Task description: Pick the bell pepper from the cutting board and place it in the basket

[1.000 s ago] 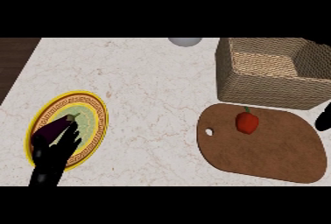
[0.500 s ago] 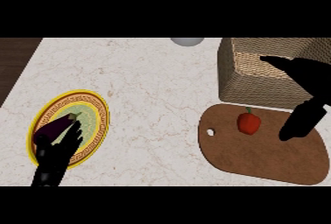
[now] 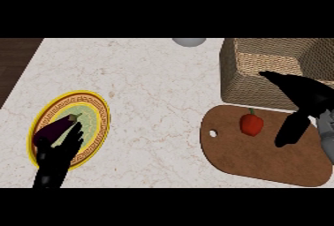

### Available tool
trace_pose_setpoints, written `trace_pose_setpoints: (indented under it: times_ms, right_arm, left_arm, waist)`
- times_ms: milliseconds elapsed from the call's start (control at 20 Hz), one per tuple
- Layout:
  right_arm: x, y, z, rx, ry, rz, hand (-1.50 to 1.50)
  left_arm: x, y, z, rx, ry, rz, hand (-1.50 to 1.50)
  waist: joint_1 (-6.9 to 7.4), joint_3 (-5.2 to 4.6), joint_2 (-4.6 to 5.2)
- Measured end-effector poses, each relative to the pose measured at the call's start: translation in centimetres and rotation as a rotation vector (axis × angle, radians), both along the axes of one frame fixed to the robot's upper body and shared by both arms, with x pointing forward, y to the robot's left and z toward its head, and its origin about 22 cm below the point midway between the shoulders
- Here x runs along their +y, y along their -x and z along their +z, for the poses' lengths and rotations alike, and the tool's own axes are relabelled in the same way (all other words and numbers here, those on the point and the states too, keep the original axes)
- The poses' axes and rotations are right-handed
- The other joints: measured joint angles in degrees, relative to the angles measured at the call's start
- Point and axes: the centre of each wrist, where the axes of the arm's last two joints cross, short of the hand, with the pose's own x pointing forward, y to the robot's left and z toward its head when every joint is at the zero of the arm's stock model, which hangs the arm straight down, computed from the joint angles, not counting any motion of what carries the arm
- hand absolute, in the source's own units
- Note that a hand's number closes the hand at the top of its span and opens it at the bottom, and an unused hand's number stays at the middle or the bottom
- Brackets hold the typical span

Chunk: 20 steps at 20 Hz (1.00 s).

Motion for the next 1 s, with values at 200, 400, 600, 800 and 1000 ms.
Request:
trace_pose_setpoints:
  times_ms: [200, 400, 600, 800, 1000]
  right_arm:
    - [0.2, 0.3, -1.4, -0.016, -0.005, -0.001, -1.50]
    - [0.4, 0.0, -2.2, -0.033, -0.002, 0.000, -1.50]
    - [0.1, 0.7, -3.9, -0.055, -0.002, 0.007, -1.50]
    - [0.3, 0.5, -4.9, -0.073, -0.011, 0.006, -1.50]
    - [0.5, 0.4, -6.2, -0.079, -0.013, 0.012, -1.50]
  left_arm:
    - [0.2, 0.1, -0.5, -0.006, 0.005, -0.003, 0.00]
    - [0.5, -0.3, 0.1, 0.022, 0.003, 0.000, 0.00]
    - [0.2, 0.0, 0.2, 0.030, 0.006, 0.004, 0.00]
    - [0.1, -0.1, 0.1, 0.034, 0.003, 0.002, 0.00]
    - [0.1, -0.3, 0.0, 0.039, 0.003, -0.001, 0.00]
  waist:
    - [-0.15, -0.12, -0.48]
    - [-0.12, -0.41, -0.50]
    - [-0.25, -0.68, -0.78]
    - [-0.24, -0.72, -0.88]
    - [-0.21, -0.63, -0.94]
